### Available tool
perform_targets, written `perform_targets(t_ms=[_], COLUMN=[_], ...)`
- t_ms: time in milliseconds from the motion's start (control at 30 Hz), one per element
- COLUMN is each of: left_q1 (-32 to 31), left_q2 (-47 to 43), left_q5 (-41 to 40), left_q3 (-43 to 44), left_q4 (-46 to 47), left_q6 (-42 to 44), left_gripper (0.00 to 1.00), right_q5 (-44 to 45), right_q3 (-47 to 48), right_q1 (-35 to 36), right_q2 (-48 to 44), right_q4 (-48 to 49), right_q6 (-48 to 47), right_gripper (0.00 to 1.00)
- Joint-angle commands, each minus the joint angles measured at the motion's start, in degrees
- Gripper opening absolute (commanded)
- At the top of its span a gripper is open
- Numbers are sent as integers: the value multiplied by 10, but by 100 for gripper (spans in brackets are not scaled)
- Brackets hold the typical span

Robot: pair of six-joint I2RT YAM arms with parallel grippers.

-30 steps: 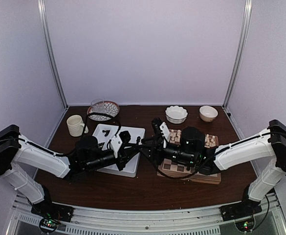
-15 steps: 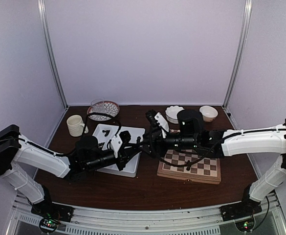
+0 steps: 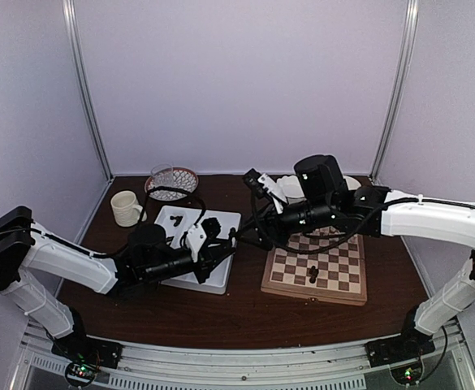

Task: Set up the chess pieces on the board
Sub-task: Pass from the left arm to the right

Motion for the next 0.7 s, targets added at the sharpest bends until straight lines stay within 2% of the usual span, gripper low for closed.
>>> perform_targets(t_ms=[0, 400, 667], left_q1=[-9, -25, -28], left_q2=[4, 3, 7], left_q5=[2, -1, 1], left_q3=[17, 21, 23], left_q4=[3, -9, -9], left_q6=[19, 39, 39], left_gripper=[16, 16, 16], right_q5=[-14, -22, -25], right_q3=[33, 47, 46], right_q1=[-5, -6, -7], right_q2=[8, 41, 43], right_q4=[-75, -67, -63], right_q6=[-3, 17, 21], right_gripper=[59, 50, 36])
